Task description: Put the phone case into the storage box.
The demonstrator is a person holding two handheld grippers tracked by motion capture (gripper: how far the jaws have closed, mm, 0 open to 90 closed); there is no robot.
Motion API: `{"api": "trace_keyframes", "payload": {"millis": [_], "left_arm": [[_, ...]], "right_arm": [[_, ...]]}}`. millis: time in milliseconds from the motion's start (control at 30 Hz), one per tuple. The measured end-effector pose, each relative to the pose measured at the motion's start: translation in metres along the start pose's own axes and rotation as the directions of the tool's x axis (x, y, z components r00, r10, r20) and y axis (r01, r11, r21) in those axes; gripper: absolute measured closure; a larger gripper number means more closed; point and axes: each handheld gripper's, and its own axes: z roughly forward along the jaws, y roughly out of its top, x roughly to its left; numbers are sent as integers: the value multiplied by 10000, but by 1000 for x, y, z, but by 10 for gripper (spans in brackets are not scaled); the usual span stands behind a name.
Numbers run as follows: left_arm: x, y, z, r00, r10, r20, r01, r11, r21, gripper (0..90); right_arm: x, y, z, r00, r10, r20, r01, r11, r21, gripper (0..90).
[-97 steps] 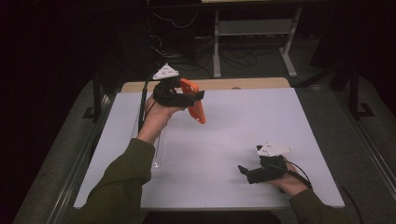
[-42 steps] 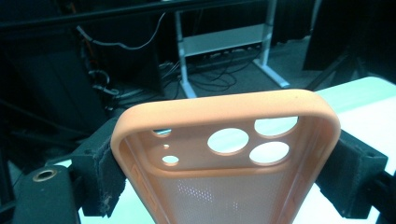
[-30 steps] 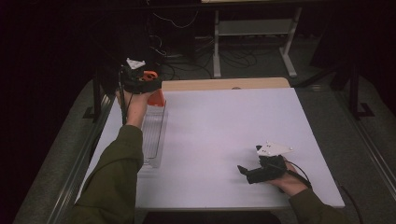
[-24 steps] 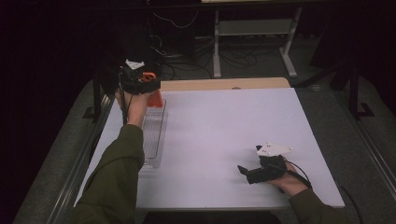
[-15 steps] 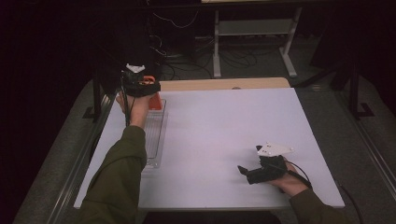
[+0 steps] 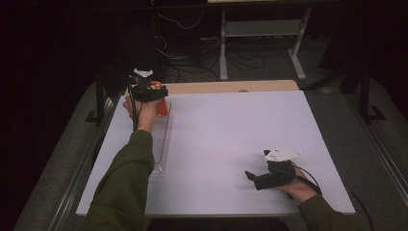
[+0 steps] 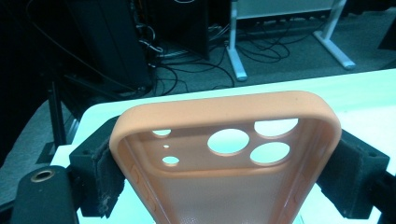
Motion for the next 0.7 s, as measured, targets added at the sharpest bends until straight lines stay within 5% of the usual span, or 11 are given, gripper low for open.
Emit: {"api": "trace_keyframes", "payload": {"millis": [700], "left_arm": [[-2, -10, 14, 9999, -97, -92, 105, 9965, 827, 136]], "right_arm": [[-1, 0, -1, 10000, -54, 27, 54, 10000, -51, 0]]}}
